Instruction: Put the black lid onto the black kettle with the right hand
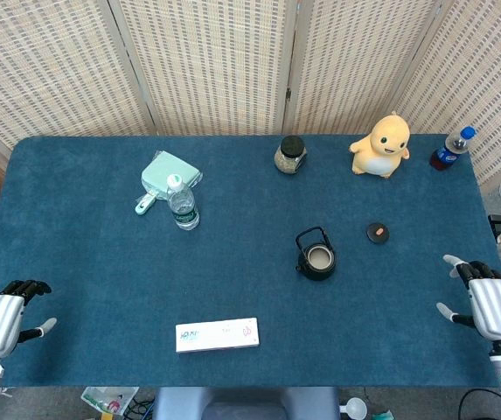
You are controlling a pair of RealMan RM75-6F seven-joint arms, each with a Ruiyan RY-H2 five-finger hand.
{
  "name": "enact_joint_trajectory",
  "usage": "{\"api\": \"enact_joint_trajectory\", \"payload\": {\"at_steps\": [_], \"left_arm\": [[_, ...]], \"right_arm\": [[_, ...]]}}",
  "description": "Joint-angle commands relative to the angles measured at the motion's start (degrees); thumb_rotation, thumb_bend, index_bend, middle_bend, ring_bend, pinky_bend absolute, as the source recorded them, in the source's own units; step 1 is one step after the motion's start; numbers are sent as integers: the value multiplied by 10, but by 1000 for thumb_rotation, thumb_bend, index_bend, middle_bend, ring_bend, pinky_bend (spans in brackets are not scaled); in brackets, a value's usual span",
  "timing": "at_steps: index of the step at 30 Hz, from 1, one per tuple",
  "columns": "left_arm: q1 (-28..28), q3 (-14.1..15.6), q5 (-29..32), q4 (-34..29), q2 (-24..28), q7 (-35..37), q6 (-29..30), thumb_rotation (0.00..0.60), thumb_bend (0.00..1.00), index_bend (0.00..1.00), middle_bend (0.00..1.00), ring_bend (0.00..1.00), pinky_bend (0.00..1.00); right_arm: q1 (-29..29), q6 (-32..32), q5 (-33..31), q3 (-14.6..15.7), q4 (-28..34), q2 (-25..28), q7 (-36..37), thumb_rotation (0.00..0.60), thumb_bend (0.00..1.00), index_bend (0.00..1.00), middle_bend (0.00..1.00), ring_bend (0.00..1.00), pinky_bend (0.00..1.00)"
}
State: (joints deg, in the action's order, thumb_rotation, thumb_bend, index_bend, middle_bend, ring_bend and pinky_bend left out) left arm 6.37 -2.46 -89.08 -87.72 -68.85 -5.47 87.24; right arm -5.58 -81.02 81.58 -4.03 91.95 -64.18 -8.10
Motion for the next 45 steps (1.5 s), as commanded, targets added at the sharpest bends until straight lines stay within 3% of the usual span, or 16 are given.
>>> {"api": "enact_joint_trajectory", "payload": {"at_steps": [1, 8, 10, 12, 13, 18, 21, 25, 38, 45], "left_arm": [[-1, 1, -2, 0, -2, -6, 3, 600, 63, 438, 477, 397, 697], [-1, 3, 1, 1, -6, -20, -1, 600, 63, 437, 482, 398, 696], [-2, 3, 2, 0, -6, -17, 0, 600, 63, 435, 483, 399, 696], [-2, 3, 2, 0, -5, -17, -1, 600, 64, 435, 483, 399, 696], [-2, 3, 2, 0, -5, -17, -1, 600, 64, 435, 483, 399, 696], [-3, 3, 4, -1, -4, -21, 1, 600, 63, 434, 483, 399, 696], [-6, 2, 3, -5, -1, -21, 7, 600, 64, 434, 483, 399, 696], [-7, 2, 1, -7, 1, -17, 10, 600, 63, 434, 483, 399, 696], [-14, 5, -7, -16, 10, -15, 22, 600, 63, 433, 483, 399, 696], [-13, 8, -11, -18, 10, -22, 18, 600, 63, 434, 483, 399, 696]], "right_arm": [[-1, 2, 2, 2, 2, 0, -3, 600, 147, 237, 404, 269, 387], [-6, 2, 16, 4, -3, -3, 3, 600, 147, 254, 429, 297, 400], [-5, -8, 16, -2, -7, -8, 6, 600, 147, 264, 469, 364, 539], [-5, -17, 14, -9, -14, -16, 8, 600, 147, 277, 581, 517, 772], [-6, -17, 13, -11, -18, -18, 6, 600, 147, 281, 634, 578, 831], [-24, 7, 0, -24, -19, -9, 8, 600, 145, 282, 859, 795, 984], [-40, 32, -14, -34, -12, 2, 7, 600, 143, 282, 975, 908, 1000], [-66, 73, -49, -51, -2, 12, -20, 600, 144, 282, 1000, 988, 1000], [-164, 192, -214, -106, 38, 42, -149, 600, 128, 296, 1000, 1000, 1000], [-217, 267, -305, -110, -10, 31, -173, 600, 128, 296, 1000, 1000, 1000]]}}
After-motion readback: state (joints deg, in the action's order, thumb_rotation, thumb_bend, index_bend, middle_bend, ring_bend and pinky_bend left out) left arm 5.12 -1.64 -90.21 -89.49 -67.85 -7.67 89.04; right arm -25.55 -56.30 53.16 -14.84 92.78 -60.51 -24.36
